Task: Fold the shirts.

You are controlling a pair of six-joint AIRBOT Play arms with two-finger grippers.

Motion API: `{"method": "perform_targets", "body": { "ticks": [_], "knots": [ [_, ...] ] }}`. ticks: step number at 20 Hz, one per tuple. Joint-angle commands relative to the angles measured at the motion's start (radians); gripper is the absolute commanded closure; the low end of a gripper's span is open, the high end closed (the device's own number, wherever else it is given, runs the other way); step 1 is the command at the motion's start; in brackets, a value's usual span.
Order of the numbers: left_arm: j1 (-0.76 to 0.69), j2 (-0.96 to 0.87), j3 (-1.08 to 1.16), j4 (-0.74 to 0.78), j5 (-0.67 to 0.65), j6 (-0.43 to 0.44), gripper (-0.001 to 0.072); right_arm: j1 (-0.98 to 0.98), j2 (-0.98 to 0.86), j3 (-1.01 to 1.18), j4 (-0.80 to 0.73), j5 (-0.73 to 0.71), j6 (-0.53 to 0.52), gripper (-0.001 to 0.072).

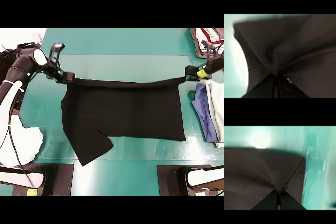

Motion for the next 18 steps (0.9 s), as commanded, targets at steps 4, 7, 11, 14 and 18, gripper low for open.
{"method": "perform_targets", "body": {
  "ticks": [4,7,11,14,18],
  "knots": [
    [0.001,0.0,-0.115,0.013,0.015,-0.045,0.018,0.0,0.046,-0.246,0.09,-0.051,-0.003,0.0453],
    [0.001,0.042,-0.107,0.079,-0.136,-0.048,0.0223,0.001,0.055,-0.228,0.105,0.016,-0.005,0.0326],
    [0.0,0.247,-0.293,0.14,-0.28,-0.054,0.0222,0.001,0.212,-0.325,0.105,0.008,-0.023,0.0326],
    [0.0,0.468,-0.555,0.027,-0.25,-0.107,0.0222,0.001,0.346,-0.425,0.106,-0.054,-0.023,0.0326],
    [0.0,0.686,-0.838,-0.109,-0.232,-0.181,0.0222,0.001,0.456,-0.484,0.107,-0.094,-0.023,0.0327]
  ]
}}
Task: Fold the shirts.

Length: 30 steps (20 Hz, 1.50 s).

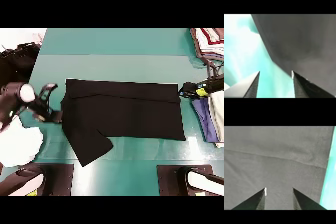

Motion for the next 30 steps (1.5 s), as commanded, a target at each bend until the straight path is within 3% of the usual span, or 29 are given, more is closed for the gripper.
{"method": "perform_targets", "body": {
  "ticks": [1,6,15,16,17,18,21,27,30],
  "knots": [
    [0.0,0.18,-0.235,-0.126,0.029,-0.066,0.0222,0.0,0.092,-0.043,0.002,-0.034,0.0,0.0326],
    [0.0,0.193,-0.353,-0.279,0.172,-0.081,0.0222,0.0,0.14,-0.043,0.003,-0.047,0.0,0.0327],
    [0.0,0.193,-0.429,-0.385,0.352,-0.08,0.0224,0.0,0.212,-0.043,0.006,-0.034,0.0,0.0328],
    [0.0,0.193,-0.426,-0.401,0.359,-0.081,0.0252,0.0,0.222,-0.043,-0.004,-0.018,0.0,0.0328],
    [0.0,0.193,-0.42,-0.403,0.359,-0.079,0.0546,-0.005,0.232,-0.043,-0.029,0.011,0.0,0.0328],
    [0.0,0.193,-0.411,-0.403,0.354,-0.071,0.0675,-0.018,0.235,-0.044,-0.051,0.047,0.0,0.0328],
    [0.0,0.193,-0.359,-0.404,0.313,-0.039,0.0682,-0.131,0.253,-0.099,-0.066,0.134,0.0,0.0328],
    [0.0,0.193,-0.262,-0.41,0.296,0.003,0.0682,-0.462,0.333,-0.517,-0.068,0.144,0.0,0.0322],
    [0.0,0.193,-0.262,-0.412,0.306,0.003,0.0683,-0.525,0.299,-0.661,-0.058,0.14,0.0,0.0322]
  ]
}}
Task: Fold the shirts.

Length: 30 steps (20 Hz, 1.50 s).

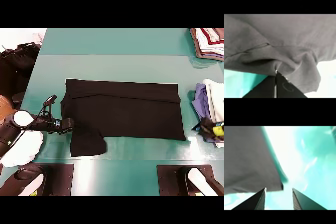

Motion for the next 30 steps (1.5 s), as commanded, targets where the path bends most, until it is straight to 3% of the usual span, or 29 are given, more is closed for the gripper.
{"method": "perform_targets", "body": {
  "ticks": [1,4,7,9,11,15,17,23,25,30],
  "knots": [
    [0.0,0.001,0.014,-0.004,0.006,0.008,0.0682,-0.087,-0.028,-0.173,0.047,-0.011,-0.006,0.0322],
    [0.0,0.001,0.014,-0.006,0.004,0.01,0.0682,-0.085,-0.067,-0.214,0.18,-0.092,-0.025,0.0322],
    [0.0,0.001,0.014,-0.006,0.003,0.01,0.0682,-0.051,-0.087,-0.214,0.206,-0.146,-0.03,0.0348],
    [0.0,0.001,0.014,-0.006,0.004,0.01,0.0682,-0.016,-0.078,-0.214,0.205,-0.179,-0.03,0.0493],
    [0.0,0.002,0.015,-0.005,-0.009,0.01,0.0684,0.015,-0.042,-0.214,0.198,-0.196,-0.032,0.0695],
    [0.0,0.052,0.056,0.048,-0.107,-0.001,0.0685,0.036,0.081,-0.145,0.128,-0.113,-0.04,0.0695],
    [0.0,0.155,0.054,0.117,-0.162,-0.071,0.0686,0.036,0.154,-0.084,0.044,-0.019,-0.039,0.0695],
    [0.0,0.454,0.055,0.123,-0.528,-0.204,0.0685,0.037,0.36,-0.012,-0.09,0.169,-0.002,0.0695],
    [0.0,0.467,0.069,0.121,-0.509,-0.197,0.0685,0.037,0.377,0.029,-0.08,0.166,0.015,0.0696],
    [0.0,0.267,0.142,0.125,-0.196,-0.029,0.0684,0.103,0.19,0.197,-0.079,0.129,0.015,0.0695]
  ]
}}
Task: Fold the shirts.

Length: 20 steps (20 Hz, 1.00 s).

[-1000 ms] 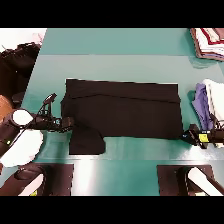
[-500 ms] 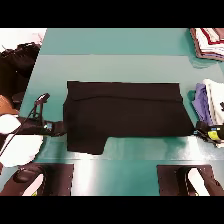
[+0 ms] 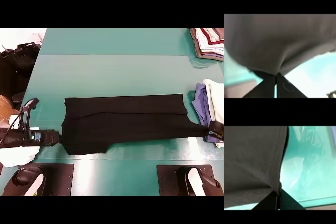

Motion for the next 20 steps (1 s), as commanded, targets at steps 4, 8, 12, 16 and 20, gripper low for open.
{"method": "perform_targets", "body": {
  "ticks": [4,8,12,16,20],
  "knots": [
    [0.001,-0.364,0.111,0.008,0.394,0.163,0.0683,0.208,-0.317,0.211,-0.008,-0.159,0.016,0.0695],
    [0.001,-0.599,0.187,0.027,0.558,0.177,0.0682,0.289,-0.569,0.375,0.0,-0.219,0.032,0.0694],
    [0.001,-0.687,0.232,0.027,0.671,0.177,0.0658,0.288,-0.744,0.5,0.143,-0.236,0.029,0.0387],
    [0.001,-0.687,0.315,0.026,0.589,0.176,0.016,0.207,-0.817,0.575,0.255,-0.198,-0.058,0.0321],
    [0.001,-0.687,0.381,-0.027,0.444,0.176,0.0165,0.09,-0.816,0.55,0.254,-0.096,-0.157,0.0321]
  ]
}}
